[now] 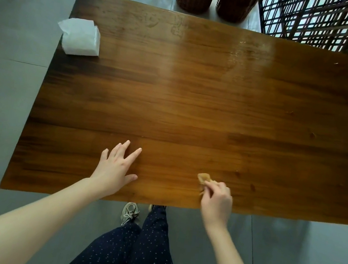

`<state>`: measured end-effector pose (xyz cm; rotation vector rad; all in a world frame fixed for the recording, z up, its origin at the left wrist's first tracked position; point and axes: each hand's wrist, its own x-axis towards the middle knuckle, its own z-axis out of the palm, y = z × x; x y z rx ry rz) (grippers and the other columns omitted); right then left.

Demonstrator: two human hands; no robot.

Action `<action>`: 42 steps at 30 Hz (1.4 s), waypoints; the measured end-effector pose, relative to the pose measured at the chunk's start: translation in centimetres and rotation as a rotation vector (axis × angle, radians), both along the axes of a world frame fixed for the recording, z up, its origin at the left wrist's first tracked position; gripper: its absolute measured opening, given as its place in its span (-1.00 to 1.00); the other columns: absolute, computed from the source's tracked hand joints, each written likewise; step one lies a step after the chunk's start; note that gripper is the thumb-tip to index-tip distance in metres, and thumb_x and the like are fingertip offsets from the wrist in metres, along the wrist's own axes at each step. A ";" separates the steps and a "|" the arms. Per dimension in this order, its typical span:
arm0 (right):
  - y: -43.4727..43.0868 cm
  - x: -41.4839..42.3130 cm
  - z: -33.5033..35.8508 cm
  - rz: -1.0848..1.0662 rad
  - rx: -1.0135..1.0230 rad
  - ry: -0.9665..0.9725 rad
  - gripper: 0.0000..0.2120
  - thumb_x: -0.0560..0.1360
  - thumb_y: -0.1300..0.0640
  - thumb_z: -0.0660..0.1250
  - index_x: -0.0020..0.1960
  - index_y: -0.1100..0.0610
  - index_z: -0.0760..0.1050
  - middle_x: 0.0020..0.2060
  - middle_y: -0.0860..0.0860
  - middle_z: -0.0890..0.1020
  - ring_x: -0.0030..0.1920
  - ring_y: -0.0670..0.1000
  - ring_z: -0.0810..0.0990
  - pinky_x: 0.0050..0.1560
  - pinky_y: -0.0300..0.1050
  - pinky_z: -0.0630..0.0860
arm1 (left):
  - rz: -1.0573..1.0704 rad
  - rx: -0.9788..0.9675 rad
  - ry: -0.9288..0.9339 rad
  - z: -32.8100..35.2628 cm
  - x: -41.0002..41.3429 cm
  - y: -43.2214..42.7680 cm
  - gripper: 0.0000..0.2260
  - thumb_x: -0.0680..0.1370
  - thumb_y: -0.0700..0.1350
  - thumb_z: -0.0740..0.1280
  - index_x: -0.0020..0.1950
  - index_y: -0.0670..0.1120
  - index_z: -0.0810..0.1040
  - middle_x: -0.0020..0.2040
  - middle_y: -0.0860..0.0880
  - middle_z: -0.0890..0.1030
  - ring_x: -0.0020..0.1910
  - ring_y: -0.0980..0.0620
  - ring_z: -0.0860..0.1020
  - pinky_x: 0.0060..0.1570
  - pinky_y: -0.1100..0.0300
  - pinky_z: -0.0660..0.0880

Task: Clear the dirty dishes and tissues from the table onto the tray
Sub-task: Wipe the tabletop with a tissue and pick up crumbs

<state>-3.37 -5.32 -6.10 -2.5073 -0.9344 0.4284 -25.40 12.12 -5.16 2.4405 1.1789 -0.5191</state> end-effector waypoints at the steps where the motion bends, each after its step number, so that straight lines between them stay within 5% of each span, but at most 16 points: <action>1: -0.2 0.3 0.1 -0.044 -0.003 -0.021 -0.82 0.48 0.31 0.35 0.06 0.19 0.63 -0.07 0.08 0.64 -0.07 -0.01 0.52 -0.04 -0.03 0.55 | -0.001 0.003 0.003 0.0 -0.1 -0.1 -0.31 0.57 0.19 0.21 0.56 0.11 -0.11 0.57 -0.12 -0.09 0.54 -0.13 -0.06 0.45 -0.14 0.02; 6: 1.2 -3.8 0.1 -0.176 0.036 0.029 -0.84 0.51 0.30 0.31 0.06 0.21 0.62 -0.15 0.00 0.55 -0.12 -0.03 0.48 -0.12 -0.16 0.51 | -0.005 -0.007 0.016 0.2 -0.2 -0.4 -0.33 0.58 0.17 0.19 0.56 0.11 -0.10 0.57 -0.12 -0.09 0.55 -0.13 -0.06 0.46 -0.13 0.03; 10: 2.3 -8.9 0.0 0.151 0.006 -0.003 -0.81 0.50 0.33 0.33 0.06 0.18 0.63 -0.14 0.03 0.60 -0.12 0.01 0.51 -0.10 -0.17 0.44 | -0.008 -0.001 -0.010 0.6 0.1 -0.8 -0.34 0.58 0.13 0.22 0.56 0.11 -0.09 0.57 -0.13 -0.07 0.54 -0.14 -0.05 0.45 -0.14 0.04; 15: 2.7 -4.8 0.0 0.337 -0.054 -0.126 -0.81 0.51 0.29 0.31 0.05 0.12 0.62 -0.12 0.02 0.61 -0.11 0.02 0.53 -0.10 -0.11 0.44 | 0.005 0.006 -0.058 1.4 0.1 -1.0 -0.35 0.59 0.10 0.22 0.57 0.11 -0.08 0.57 -0.14 -0.06 0.54 -0.15 -0.05 0.45 -0.15 0.03; 22: 5.1 7.0 0.4 -0.384 -0.061 -0.013 -0.83 0.54 0.20 0.29 0.08 0.16 0.61 0.06 0.10 0.60 0.01 0.08 0.57 -0.04 -0.05 0.57 | 0.026 0.027 -0.048 2.5 0.2 -0.9 -0.36 0.60 0.07 0.21 0.57 0.10 -0.08 0.57 -0.13 -0.06 0.55 -0.14 -0.05 0.46 -0.13 0.02; 24: 5.3 7.0 0.4 -0.440 -0.075 0.006 -0.83 0.55 0.22 0.27 0.08 0.19 0.59 0.07 0.11 0.58 0.02 0.09 0.57 -0.01 -0.01 0.58 | 0.033 0.030 -0.035 2.6 0.4 -0.8 -0.37 0.61 0.06 0.21 0.57 0.10 -0.08 0.57 -0.13 -0.06 0.55 -0.14 -0.05 0.46 -0.12 0.03; 29: 4.3 0.5 -0.7 0.062 -0.044 -0.069 -0.80 0.57 0.25 0.23 0.13 0.15 0.57 0.00 0.04 0.57 -0.07 -0.04 0.47 -0.05 -0.21 0.45 | 0.038 0.024 -0.023 2.6 2.6 -0.8 -0.38 0.61 0.05 0.21 0.57 0.09 -0.07 0.57 -0.15 -0.05 0.54 -0.15 -0.04 0.46 -0.13 0.04; 33: 0.8 -1.2 -0.5 0.329 0.011 -0.094 -0.78 0.45 0.33 0.37 0.06 0.14 0.63 -0.09 0.01 0.62 -0.10 0.01 0.55 -0.11 -0.17 0.43 | 0.017 0.006 -0.042 2.9 5.4 -1.7 -0.38 0.61 0.05 0.21 0.57 0.10 -0.05 0.57 -0.15 -0.05 0.54 -0.15 -0.04 0.45 -0.13 0.03; 36: -1.7 3.2 -0.5 0.184 0.009 -0.074 -0.77 0.48 0.33 0.34 0.09 0.16 0.62 -0.01 0.03 0.63 -0.01 0.03 0.55 -0.02 -0.11 0.48 | -0.013 0.009 -0.052 3.0 7.6 -2.2 -0.39 0.61 0.05 0.21 0.57 0.10 -0.05 0.57 -0.15 -0.05 0.54 -0.15 -0.04 0.45 -0.13 0.02; 42: -5.3 13.2 -0.5 -0.556 0.001 0.056 -0.79 0.57 0.26 0.22 0.13 0.25 0.57 0.03 0.12 0.54 0.00 0.07 0.51 -0.06 -0.07 0.49 | -0.025 -0.024 -0.053 3.0 10.9 -3.3 -0.39 0.61 0.03 0.21 0.57 0.10 -0.05 0.57 -0.15 -0.06 0.54 -0.15 -0.05 0.45 -0.14 0.00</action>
